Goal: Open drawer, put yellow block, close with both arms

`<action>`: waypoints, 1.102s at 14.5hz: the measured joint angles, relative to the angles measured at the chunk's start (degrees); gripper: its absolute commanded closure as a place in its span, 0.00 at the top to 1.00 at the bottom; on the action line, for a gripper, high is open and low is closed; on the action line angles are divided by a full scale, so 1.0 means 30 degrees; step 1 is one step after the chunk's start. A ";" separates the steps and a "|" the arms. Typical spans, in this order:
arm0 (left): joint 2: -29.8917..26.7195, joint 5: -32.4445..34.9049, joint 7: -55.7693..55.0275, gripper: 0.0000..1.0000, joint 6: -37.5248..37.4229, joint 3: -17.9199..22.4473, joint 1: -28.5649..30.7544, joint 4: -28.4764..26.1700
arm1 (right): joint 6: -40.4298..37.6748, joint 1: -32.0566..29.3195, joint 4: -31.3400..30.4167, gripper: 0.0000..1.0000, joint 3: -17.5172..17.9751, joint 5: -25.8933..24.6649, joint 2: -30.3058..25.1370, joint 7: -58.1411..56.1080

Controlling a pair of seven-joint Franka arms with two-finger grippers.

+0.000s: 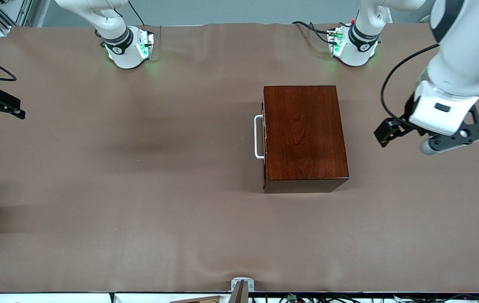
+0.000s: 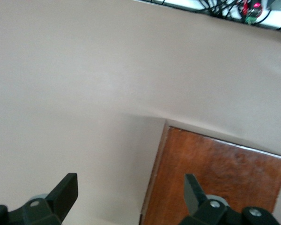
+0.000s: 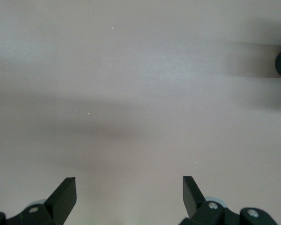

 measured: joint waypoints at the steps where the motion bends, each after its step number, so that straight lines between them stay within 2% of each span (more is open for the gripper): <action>1: -0.0087 0.0000 0.0453 1.00 -0.0122 -0.0106 0.0370 -0.0283 | 0.0000 -0.0020 0.0002 1.00 -0.0049 -0.0008 0.0000 0.0001; 6: -0.1882 0.0000 0.2373 1.00 -0.0033 -0.3132 0.4371 -0.3220 | -0.0014 -0.0121 0.0006 1.00 -0.0151 -0.0023 0.0000 0.0091; 10: -0.3517 -0.0813 0.4842 1.00 0.0263 -0.3500 0.5858 -0.4916 | -0.0087 -0.0124 0.0006 1.00 -0.0140 -0.0025 0.0000 0.0875; 16: -0.5694 -0.0975 0.5868 1.00 0.0385 -0.3587 0.6083 -0.6414 | -0.0447 -0.0124 0.0006 1.00 -0.0114 -0.0025 0.0000 0.1817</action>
